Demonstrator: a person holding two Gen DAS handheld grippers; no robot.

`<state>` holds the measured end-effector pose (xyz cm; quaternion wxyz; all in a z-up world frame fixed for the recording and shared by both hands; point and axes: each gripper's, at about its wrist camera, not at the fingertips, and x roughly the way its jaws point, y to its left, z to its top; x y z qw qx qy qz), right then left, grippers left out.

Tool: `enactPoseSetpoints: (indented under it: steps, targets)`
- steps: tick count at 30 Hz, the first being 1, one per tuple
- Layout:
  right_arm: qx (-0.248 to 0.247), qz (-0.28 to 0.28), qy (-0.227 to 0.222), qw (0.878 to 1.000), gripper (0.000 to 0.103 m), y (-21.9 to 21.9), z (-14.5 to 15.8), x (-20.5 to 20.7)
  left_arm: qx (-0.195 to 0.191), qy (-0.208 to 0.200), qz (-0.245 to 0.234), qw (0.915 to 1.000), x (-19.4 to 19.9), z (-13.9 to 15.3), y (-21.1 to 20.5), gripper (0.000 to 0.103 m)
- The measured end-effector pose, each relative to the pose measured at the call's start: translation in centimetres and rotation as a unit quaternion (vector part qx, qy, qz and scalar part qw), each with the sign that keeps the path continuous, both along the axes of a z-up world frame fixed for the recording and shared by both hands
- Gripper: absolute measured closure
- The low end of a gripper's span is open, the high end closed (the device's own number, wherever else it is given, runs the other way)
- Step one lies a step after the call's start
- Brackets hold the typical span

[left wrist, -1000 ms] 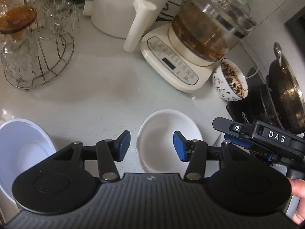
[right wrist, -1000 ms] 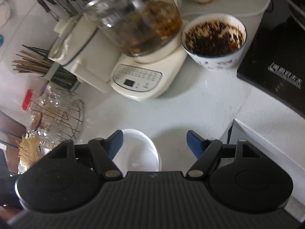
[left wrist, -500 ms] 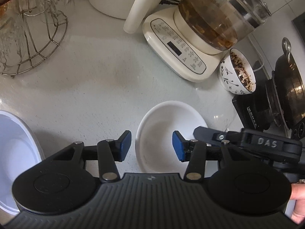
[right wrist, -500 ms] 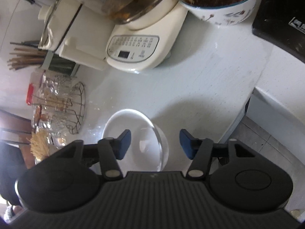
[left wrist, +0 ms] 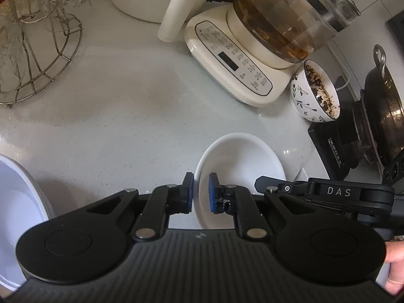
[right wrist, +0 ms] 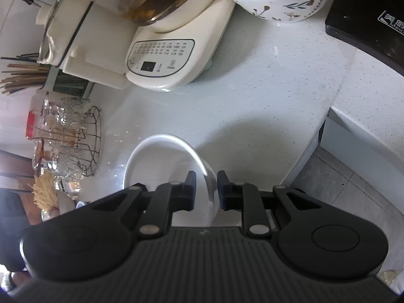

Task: Organize plates and bowls
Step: 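Lift the white bowl and carry it over the nested blue bowls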

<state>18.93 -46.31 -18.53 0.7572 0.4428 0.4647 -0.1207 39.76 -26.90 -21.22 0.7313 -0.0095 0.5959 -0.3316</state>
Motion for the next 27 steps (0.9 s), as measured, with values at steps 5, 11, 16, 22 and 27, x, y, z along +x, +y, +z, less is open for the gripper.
enactPoseSetpoints:
  steps: [5,11,16,22,27]
  targets:
    - [-0.012,0.001,-0.008,1.000,0.083,0.2,0.6,0.0,-0.007,-0.002,-0.002,1.0000,0.2,0.2,0.2,0.089]
    - [-0.013,0.005,-0.024,1.000,0.083,0.6,1.9,-0.6,-0.014,-0.011,0.004,0.9998,0.1,1.6,0.9,0.089]
    - [-0.027,0.009,-0.043,0.999,0.083,0.9,3.6,-0.8,-0.024,-0.016,0.010,0.9995,-0.1,3.1,1.8,0.089]
    - [-0.041,0.013,-0.065,0.997,0.083,1.4,5.9,-1.0,-0.033,-0.021,0.017,0.9991,-0.5,4.9,3.0,0.089]
    - [-0.046,0.019,-0.077,0.996,0.083,2.4,7.2,-1.2,-0.041,-0.030,0.032,0.9982,-1.0,6.8,4.1,0.089]
